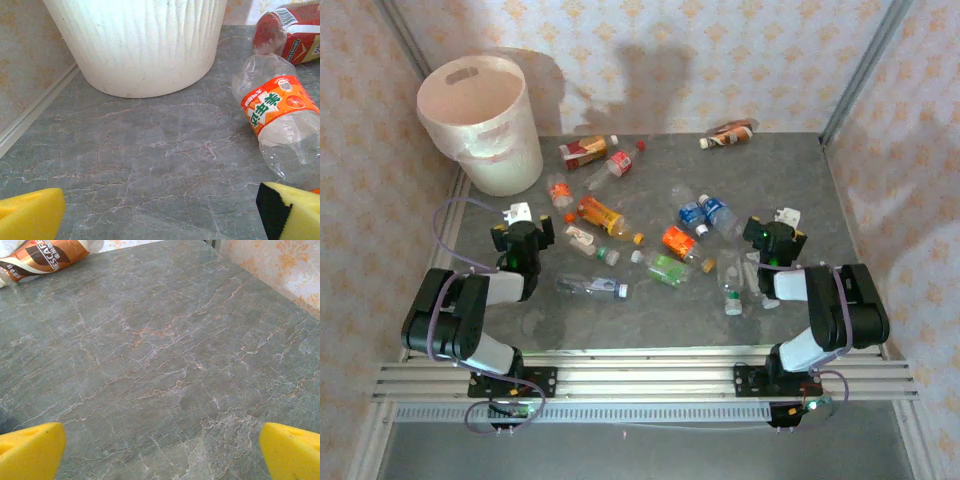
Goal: Put the plastic bottles in the bin
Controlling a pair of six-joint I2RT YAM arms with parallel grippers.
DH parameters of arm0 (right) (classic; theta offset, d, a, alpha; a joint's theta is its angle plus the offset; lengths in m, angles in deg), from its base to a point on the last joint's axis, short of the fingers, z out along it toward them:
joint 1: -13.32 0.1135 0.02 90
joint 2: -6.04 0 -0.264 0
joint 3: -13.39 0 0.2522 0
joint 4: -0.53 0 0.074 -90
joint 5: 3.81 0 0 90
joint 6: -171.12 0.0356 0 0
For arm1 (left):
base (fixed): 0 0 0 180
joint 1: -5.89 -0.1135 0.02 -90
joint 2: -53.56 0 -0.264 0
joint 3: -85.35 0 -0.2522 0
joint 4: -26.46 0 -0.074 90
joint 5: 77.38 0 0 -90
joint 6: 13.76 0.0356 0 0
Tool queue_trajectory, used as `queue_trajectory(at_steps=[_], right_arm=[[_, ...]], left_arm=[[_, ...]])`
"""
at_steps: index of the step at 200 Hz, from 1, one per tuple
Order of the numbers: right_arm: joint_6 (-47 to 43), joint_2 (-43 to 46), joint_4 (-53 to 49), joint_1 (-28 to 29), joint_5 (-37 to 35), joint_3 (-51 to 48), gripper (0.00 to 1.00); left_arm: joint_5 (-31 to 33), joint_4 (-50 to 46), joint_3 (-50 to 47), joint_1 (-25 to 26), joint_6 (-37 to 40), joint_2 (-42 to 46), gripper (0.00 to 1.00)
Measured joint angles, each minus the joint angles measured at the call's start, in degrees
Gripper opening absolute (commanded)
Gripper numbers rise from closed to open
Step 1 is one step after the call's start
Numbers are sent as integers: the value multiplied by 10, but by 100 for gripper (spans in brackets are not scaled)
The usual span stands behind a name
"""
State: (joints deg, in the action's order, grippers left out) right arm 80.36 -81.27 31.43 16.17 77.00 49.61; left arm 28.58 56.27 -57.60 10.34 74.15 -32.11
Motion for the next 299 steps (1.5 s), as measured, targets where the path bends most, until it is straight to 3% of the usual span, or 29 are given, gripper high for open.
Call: queue_trajectory(at_steps=[188, 223, 269, 299], right_arm=[[0, 0, 0, 0, 0, 0, 99], [0, 21, -15, 0, -3, 0, 99], [37, 134, -182, 0, -30, 63, 99], [95, 191, -322, 0, -25, 133, 99]], left_arm=[[0, 0, 0, 0, 0, 0, 100], [-7, -60, 10, 0, 2, 34, 100], [-2, -167, 24, 6, -22, 181, 100], [18, -295, 68, 55, -76, 246, 100]])
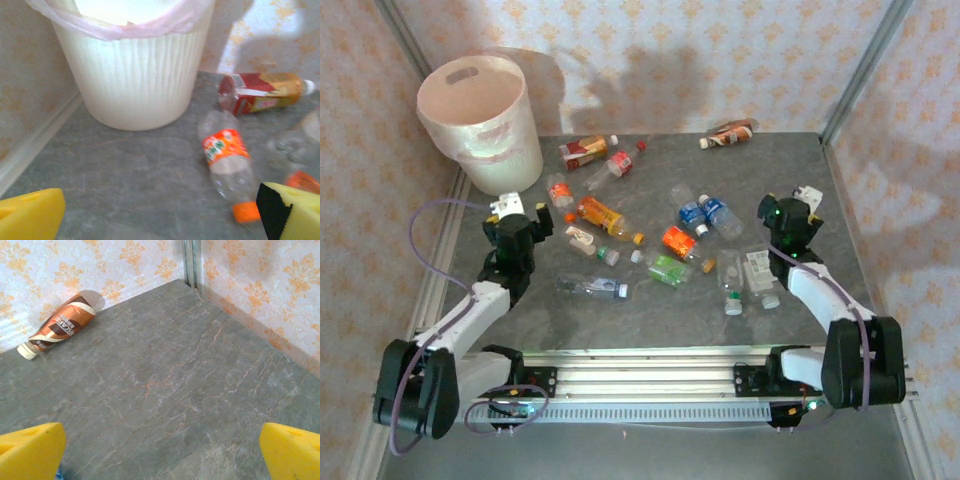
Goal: Put the plastic bottles in the bin
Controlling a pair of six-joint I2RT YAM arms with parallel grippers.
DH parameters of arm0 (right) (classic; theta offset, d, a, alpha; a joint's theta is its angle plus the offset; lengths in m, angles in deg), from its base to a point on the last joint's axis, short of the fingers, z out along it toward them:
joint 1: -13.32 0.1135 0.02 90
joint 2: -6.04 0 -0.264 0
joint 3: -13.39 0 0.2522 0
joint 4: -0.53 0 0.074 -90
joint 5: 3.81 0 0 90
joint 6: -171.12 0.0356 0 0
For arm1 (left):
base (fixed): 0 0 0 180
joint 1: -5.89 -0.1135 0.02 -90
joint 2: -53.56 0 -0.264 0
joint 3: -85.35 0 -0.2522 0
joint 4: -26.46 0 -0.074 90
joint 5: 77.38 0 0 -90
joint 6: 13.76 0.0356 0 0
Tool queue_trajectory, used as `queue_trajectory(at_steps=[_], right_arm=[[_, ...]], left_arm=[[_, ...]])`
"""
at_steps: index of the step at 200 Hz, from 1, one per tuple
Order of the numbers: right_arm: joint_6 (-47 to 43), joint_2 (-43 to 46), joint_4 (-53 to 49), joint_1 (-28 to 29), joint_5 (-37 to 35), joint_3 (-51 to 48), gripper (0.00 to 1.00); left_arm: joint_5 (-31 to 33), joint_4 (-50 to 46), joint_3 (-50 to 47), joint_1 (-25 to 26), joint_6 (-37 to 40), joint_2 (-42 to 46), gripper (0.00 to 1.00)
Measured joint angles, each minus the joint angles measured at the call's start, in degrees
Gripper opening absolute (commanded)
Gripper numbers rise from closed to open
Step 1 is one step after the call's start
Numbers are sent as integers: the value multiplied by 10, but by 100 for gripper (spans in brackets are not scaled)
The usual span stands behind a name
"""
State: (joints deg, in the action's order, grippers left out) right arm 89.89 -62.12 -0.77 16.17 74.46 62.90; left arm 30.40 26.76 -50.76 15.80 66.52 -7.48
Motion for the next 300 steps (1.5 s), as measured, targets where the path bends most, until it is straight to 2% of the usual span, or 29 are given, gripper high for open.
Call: queue_trajectory(at_steps=[41, 72, 100, 129, 179, 214, 300], right_arm=[[58, 28, -236, 0, 33, 76, 100], [87, 66, -382, 0, 77, 87, 99], [102, 118, -455, 0, 100, 93, 99], [112, 137, -482, 0, 123, 103, 99], [112, 120, -488, 0, 141, 107, 99], [105, 111, -490, 0, 153, 112, 99], [99, 151, -492, 0, 180, 101, 99]], left_arm=[[-31, -198, 70, 10, -141, 49, 100], [-109, -331, 104, 10, -265, 52, 100], [-155, -451, 130, 45, -396, 43, 100], [-196, -517, 132, 80, -522, 38, 100], [-246, -527, 133, 96, -677, -45, 100], [-246, -531, 132, 100, -757, -83, 100], [-231, -475, 106, 144, -848, -139, 85]])
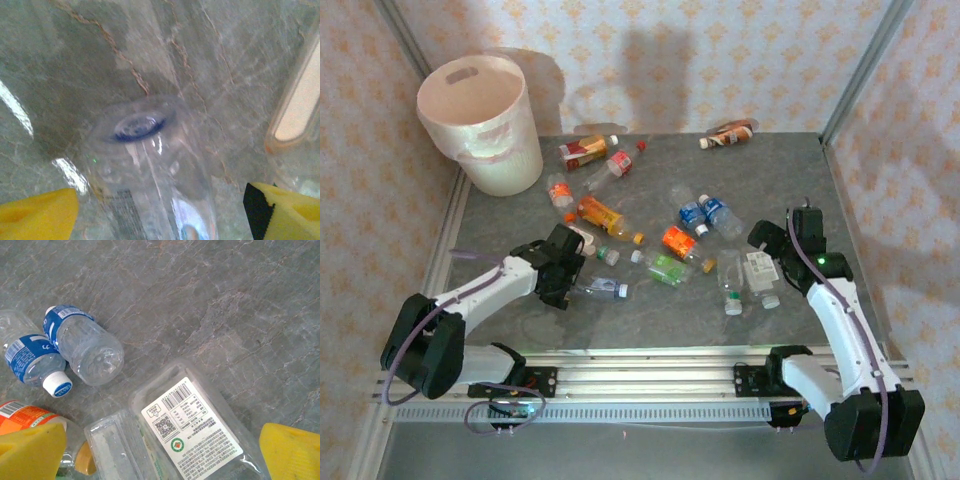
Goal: Put the plastic bottles in the bin
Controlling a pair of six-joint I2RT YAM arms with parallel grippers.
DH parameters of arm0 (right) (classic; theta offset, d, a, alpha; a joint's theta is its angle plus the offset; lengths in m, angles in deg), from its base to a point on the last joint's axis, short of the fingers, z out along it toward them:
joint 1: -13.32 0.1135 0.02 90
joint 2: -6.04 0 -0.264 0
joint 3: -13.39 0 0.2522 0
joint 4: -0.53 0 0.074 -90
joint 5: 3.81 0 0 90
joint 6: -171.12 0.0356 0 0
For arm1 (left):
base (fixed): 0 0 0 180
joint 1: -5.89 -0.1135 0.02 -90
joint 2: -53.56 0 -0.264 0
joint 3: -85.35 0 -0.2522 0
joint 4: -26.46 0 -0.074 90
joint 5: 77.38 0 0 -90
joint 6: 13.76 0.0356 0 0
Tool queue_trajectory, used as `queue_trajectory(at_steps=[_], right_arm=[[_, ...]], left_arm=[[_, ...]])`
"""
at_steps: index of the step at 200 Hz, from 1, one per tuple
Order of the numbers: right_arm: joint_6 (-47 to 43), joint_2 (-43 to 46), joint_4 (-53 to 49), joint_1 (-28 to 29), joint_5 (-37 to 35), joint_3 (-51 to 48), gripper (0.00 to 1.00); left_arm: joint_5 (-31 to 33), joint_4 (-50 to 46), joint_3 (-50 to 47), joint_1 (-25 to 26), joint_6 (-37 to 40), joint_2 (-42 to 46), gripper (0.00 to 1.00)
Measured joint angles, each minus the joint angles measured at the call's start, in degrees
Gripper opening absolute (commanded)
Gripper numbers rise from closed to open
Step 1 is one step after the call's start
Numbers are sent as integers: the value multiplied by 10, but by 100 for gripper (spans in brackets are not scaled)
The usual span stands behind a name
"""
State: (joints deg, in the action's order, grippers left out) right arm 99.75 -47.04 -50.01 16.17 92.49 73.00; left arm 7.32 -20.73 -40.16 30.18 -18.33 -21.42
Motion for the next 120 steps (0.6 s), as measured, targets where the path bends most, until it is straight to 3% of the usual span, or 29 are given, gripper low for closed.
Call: queue_trajectory(at_steps=[49, 68, 120], right_arm=[[-7, 16, -10, 0, 22, -6, 99], [-11, 22, -19, 0, 28, -6, 99], [-13, 38, -25, 0, 26, -6, 99]], left_arm=[[31, 85, -66, 14, -2, -6, 74], [39, 119, -101, 18, 2, 31, 70], [41, 132, -120, 24, 82, 51, 59]])
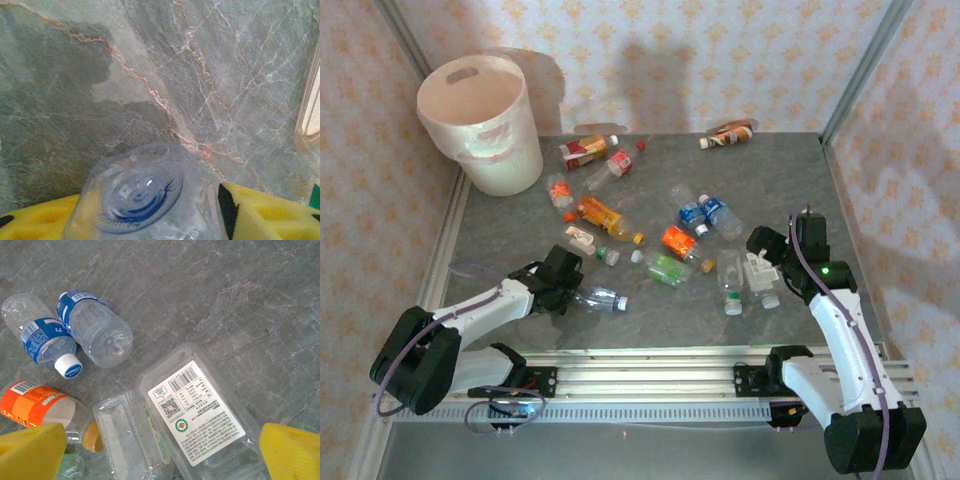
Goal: Put the plastic bottles in the bin
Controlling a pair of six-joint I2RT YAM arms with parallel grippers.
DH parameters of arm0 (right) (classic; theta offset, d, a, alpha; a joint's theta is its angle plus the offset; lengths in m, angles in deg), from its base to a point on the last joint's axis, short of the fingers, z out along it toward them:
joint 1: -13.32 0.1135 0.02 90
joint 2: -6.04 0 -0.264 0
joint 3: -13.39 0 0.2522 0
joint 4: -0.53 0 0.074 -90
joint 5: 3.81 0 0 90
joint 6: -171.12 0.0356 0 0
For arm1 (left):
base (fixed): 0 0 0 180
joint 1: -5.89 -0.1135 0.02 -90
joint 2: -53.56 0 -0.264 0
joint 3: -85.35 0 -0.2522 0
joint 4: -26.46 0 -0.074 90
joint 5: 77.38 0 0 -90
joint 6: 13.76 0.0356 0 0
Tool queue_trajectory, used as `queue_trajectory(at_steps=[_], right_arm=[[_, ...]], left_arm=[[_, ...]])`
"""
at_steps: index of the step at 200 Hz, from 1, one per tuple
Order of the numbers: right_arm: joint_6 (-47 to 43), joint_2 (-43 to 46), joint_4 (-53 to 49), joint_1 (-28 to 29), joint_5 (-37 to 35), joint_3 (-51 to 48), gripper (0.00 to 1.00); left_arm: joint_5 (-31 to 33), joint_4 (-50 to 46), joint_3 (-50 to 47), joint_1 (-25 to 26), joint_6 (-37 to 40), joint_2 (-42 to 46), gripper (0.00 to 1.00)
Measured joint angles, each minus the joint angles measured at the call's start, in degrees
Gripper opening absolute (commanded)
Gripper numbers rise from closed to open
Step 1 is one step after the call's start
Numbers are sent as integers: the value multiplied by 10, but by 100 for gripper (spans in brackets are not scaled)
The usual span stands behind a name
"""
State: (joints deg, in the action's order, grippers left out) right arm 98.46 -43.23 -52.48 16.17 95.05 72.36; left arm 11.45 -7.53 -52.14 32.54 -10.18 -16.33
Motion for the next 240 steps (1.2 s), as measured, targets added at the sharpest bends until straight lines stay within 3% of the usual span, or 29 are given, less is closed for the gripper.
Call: queue_trajectory(at_steps=[41, 87, 123, 153, 202, 240], right_arm=[[0, 1, 8, 0, -8, 0, 99], [0, 12, 24, 0, -28, 12, 99], [7, 34, 69, 0, -28, 16, 99], [32, 51, 137, 0, -26, 12, 99], [79, 46, 221, 0, 1, -10, 99], [88, 47, 226, 0, 17, -10, 99]], left_arm=[[4, 1, -1, 0, 35, 0, 54], [95, -36, 72, -4, 112, 26, 51], [181, -42, 195, -6, 205, 66, 50], [238, -42, 322, -21, 300, 50, 49], [347, -13, 584, -52, 496, -79, 49], [386, 20, 749, -101, 621, -191, 49]])
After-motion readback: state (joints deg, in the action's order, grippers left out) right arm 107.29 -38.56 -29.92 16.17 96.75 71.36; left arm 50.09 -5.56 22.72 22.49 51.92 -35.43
